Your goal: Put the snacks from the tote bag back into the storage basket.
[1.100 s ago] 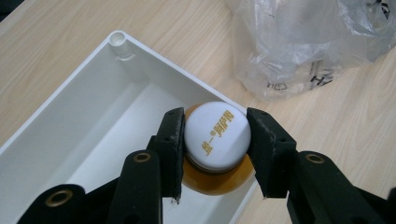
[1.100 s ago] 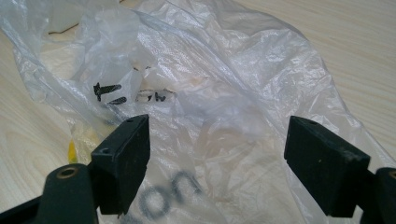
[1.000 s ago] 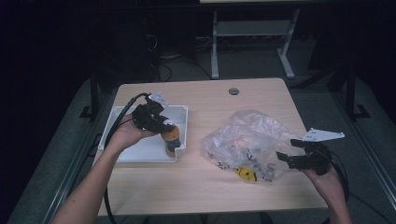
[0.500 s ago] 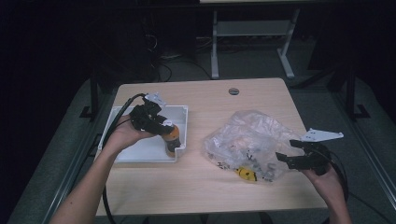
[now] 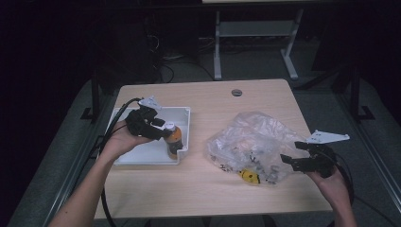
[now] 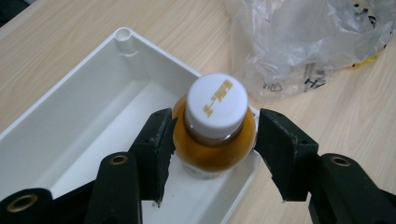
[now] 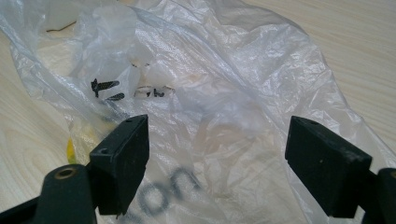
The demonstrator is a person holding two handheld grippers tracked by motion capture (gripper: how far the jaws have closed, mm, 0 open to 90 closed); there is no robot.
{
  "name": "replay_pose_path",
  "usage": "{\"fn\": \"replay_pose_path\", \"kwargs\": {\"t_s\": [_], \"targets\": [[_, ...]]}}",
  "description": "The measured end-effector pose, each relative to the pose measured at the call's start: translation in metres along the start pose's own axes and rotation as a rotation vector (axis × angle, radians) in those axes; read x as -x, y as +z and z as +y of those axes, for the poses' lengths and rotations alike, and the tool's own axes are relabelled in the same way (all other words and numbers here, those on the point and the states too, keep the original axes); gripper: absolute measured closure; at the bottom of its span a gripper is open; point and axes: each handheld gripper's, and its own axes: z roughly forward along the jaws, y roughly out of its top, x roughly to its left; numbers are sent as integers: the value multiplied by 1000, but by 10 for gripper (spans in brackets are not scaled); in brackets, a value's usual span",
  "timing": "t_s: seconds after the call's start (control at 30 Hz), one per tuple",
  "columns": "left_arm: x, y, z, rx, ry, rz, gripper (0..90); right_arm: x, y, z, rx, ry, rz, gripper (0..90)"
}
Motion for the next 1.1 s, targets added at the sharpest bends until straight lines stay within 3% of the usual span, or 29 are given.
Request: {"fn": "replay_pose_path", "kwargs": {"t_s": [0.77,1.1], "targets": [[-10,-10,-40,54,-72,39,381,1,-1,-1,-2,3,-7,211],[-9,-10,-54,64,-83,62,369,1,0,0,-2,1,-5,205]]}}
